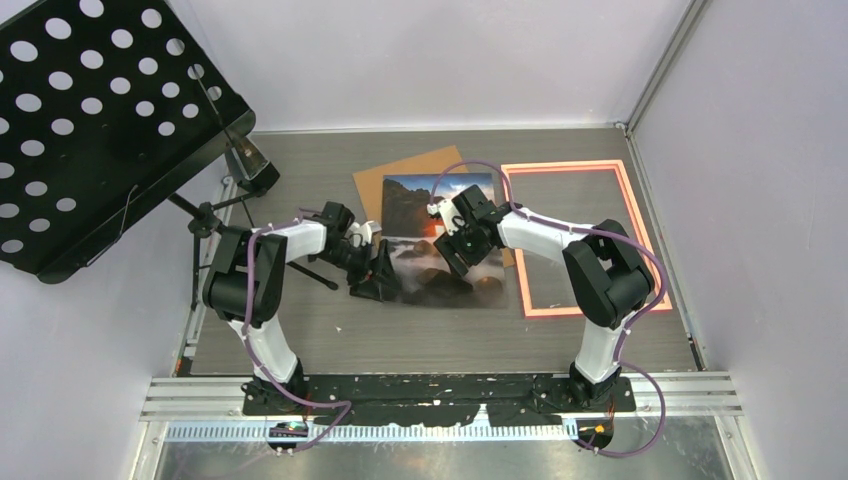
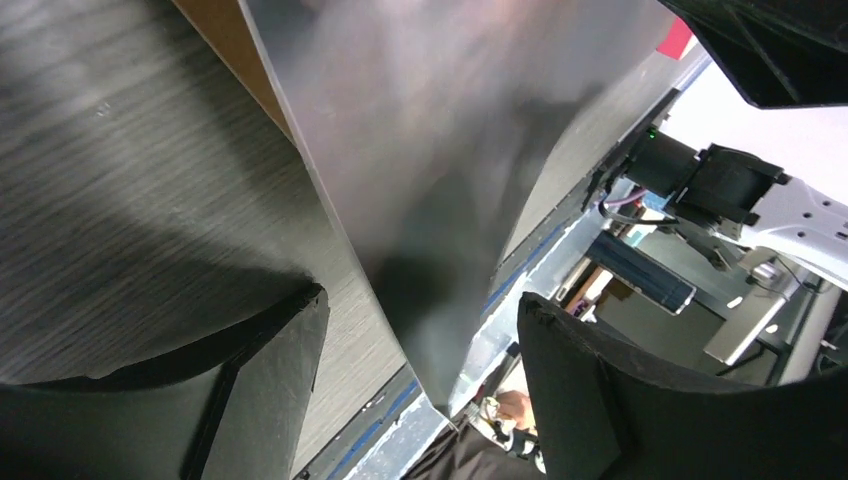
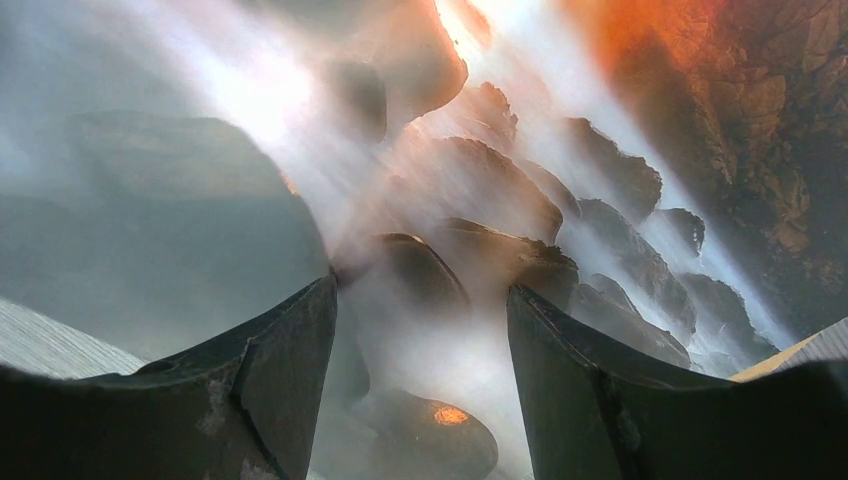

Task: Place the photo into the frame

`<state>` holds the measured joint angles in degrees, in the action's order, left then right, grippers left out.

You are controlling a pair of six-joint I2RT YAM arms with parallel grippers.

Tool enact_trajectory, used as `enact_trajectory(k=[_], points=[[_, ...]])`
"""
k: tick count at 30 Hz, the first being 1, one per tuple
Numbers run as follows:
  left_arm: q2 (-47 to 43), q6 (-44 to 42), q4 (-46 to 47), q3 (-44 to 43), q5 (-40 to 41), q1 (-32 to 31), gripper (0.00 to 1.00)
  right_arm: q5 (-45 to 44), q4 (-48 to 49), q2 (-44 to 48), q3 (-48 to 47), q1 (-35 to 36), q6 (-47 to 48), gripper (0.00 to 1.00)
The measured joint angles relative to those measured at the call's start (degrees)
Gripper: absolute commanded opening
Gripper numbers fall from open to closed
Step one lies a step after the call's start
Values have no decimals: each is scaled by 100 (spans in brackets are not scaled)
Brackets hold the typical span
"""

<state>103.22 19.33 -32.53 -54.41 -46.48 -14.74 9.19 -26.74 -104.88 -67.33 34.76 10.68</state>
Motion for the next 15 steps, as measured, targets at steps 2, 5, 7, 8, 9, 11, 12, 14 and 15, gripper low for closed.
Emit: enact_trajectory(k=[2, 5, 7, 8, 9, 11, 12, 14, 15], points=[[2, 33, 114, 127, -177, 28, 71, 22, 4, 0, 0, 0, 0, 69], [-7, 107, 317, 310, -409, 131, 69, 50, 15, -4, 0, 0, 0, 68], [-31, 151, 494, 457, -551, 240, 68, 61, 20, -11, 0, 0, 0, 69], [-50, 170, 586, 542, -629, 306, 68, 59, 22, -13, 0, 0, 0, 68], [-61, 181, 627, 590, -678, 354, 66, 63, 22, -13, 0, 0, 0, 68], [-68, 225, 704, 660, -761, 442, 63, 68, 24, -15, 0, 0, -2, 68], [-68, 247, 739, 680, -774, 457, 62, 74, 28, -15, 0, 0, -2, 68], [-68, 278, 791, 697, -782, 474, 59, 96, 39, -17, 0, 0, -2, 68], [-68, 280, 817, 699, -778, 474, 58, 103, 50, -24, 0, 0, -2, 68]])
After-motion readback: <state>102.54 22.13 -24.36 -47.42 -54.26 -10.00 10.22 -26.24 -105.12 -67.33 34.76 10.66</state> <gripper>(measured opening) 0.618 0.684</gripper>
